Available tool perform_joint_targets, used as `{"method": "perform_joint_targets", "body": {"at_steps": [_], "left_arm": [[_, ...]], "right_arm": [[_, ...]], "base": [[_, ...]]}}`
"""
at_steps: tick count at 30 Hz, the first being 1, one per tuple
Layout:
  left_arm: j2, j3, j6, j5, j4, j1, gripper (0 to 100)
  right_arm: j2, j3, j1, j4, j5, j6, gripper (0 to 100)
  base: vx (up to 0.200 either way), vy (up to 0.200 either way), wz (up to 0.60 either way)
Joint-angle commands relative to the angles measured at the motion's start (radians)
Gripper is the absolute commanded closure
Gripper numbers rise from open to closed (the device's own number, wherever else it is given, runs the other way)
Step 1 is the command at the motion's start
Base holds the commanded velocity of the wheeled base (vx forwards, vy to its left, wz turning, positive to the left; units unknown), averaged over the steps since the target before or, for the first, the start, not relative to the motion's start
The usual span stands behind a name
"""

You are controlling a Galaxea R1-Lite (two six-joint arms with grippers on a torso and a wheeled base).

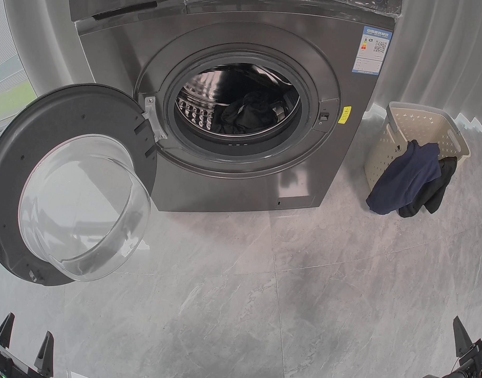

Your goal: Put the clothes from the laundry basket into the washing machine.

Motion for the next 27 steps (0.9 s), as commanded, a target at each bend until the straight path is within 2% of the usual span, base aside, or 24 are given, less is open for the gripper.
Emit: {"method": "perform_joint_targets", "body": {"at_steps": [1,12,18,27], "left_arm": [[-0.008,0.016,-0.001,-0.001,0.000,0.001,0],[-0.008,0.018,0.002,0.007,-0.002,0.001,0],[-0.008,0.018,-0.007,0.009,-0.002,0.001,0],[-0.008,0.018,-0.013,0.009,-0.002,0.001,0]], "right_arm": [[-0.003,0.016,0.000,0.000,0.000,0.001,0],[-0.003,0.016,0.000,0.000,0.000,0.001,0],[-0.003,0.018,0.000,0.000,0.000,0.001,0],[-0.003,0.016,0.000,0.000,0.000,0.001,0]], "base": [[0.000,-0.200,0.00],[0.000,-0.200,0.00],[0.000,0.000,0.00],[0.000,-0.200,0.00]]}}
